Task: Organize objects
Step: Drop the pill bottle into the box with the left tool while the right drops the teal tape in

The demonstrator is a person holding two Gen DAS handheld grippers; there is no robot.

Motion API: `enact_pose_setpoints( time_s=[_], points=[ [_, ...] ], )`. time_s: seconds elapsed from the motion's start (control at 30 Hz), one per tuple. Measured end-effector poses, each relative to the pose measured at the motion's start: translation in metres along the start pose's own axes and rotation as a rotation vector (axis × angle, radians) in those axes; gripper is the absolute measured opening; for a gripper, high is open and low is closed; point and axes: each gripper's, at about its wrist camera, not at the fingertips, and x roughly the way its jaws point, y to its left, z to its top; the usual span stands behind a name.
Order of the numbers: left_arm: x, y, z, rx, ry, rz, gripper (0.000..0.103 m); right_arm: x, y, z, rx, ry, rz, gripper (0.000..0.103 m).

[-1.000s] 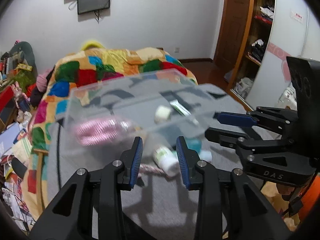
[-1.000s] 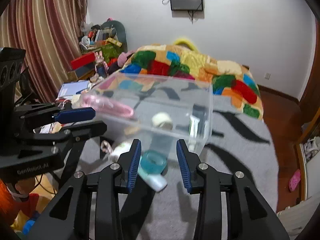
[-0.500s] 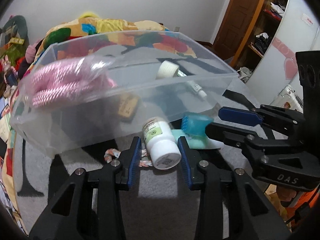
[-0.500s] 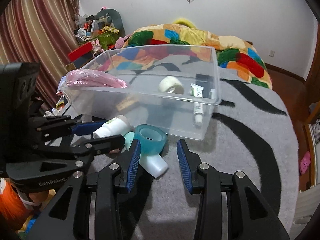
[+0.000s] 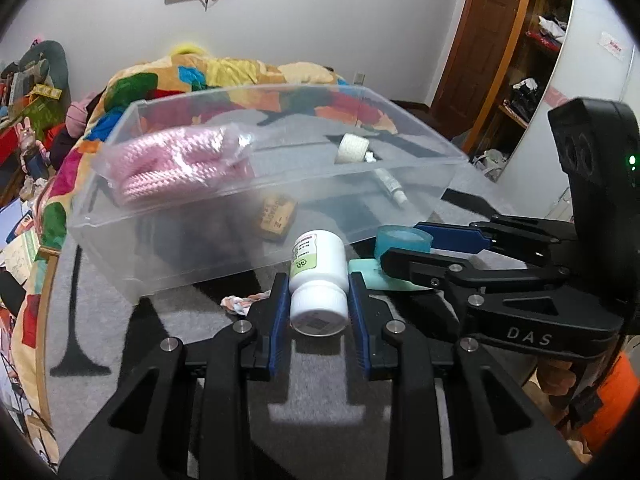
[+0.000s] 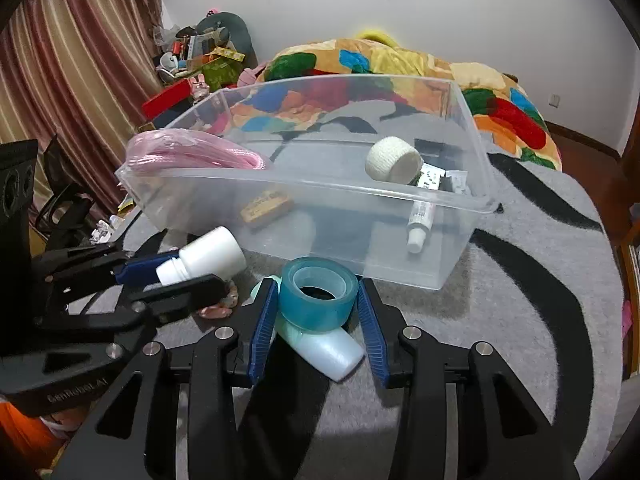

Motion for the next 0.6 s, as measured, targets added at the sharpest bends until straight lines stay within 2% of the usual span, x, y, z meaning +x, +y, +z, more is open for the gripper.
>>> enact_pose_setpoints(
  time_s=[0.33,0.6],
  points=[
    [-0.042,0.002,0.017,-0.007,-0.096,-0.018,0.029,-0.045,0.014,0.002,-0.058,-0.102,-0.013,0.037],
    [-0.051,0.002,0.044,0.002,-0.143,-0.019,0.029,-0.072,0.020,0.022,-0.061,-0.195,-0.048,0.037]
  ],
)
